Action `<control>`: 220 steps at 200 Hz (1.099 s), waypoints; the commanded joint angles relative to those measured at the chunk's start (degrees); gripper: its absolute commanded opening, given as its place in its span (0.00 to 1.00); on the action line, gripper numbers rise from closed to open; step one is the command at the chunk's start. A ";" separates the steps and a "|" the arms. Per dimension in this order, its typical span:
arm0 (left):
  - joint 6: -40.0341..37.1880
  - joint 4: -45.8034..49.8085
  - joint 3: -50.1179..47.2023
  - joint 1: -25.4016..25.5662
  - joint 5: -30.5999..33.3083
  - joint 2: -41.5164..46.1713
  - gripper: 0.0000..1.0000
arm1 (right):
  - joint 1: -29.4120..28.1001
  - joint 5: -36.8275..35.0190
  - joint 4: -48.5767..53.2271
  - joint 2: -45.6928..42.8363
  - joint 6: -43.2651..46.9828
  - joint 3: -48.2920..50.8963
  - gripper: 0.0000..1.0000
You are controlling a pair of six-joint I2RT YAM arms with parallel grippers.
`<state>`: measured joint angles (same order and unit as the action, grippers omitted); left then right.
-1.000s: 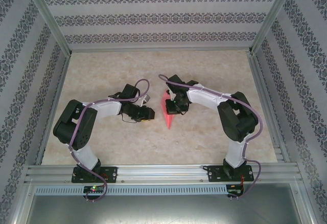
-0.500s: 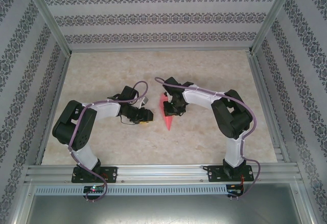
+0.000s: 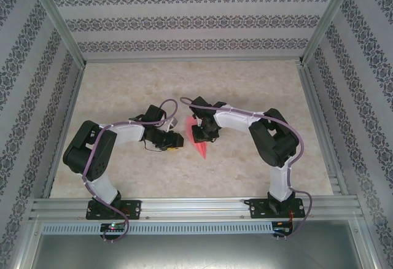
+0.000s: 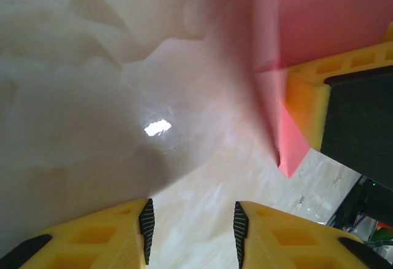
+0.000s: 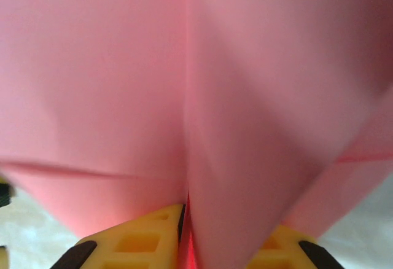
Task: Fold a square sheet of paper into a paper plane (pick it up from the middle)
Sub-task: Move a paper plane to the center of the table.
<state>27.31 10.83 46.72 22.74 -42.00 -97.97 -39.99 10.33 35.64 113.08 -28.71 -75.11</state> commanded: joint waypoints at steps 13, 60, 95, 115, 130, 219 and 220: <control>-0.33 -1.17 -0.64 -0.85 -0.45 -0.17 0.42 | -2.35 -6.11 4.85 3.28 0.23 -3.35 0.20; -0.41 -0.46 -1.00 -0.86 -0.14 0.98 0.43 | -3.79 -8.66 5.63 5.46 1.41 -4.55 0.19; 0.19 -0.20 -0.49 -0.97 -0.45 2.41 0.43 | -2.75 -3.55 0.19 1.86 0.02 -1.77 0.22; 0.21 1.07 0.65 -0.91 -0.01 4.41 0.44 | -1.38 -0.98 -2.21 -2.21 -0.58 0.57 0.24; -0.71 3.32 2.43 -1.03 1.38 5.98 0.47 | -0.23 0.47 -3.25 -5.87 -0.56 2.03 0.27; -12.08 11.03 9.81 -1.71 28.25 12.95 0.90 | 11.60 11.99 -10.19 -21.85 11.06 10.95 0.52; -12.31 10.87 9.72 -1.72 28.93 13.10 0.90 | 11.82 12.08 -10.48 -22.02 11.23 11.13 0.52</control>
<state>21.23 18.96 55.66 21.96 -28.47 -87.46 -30.85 19.49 28.51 93.95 -24.01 -67.00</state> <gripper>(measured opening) 0.833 0.495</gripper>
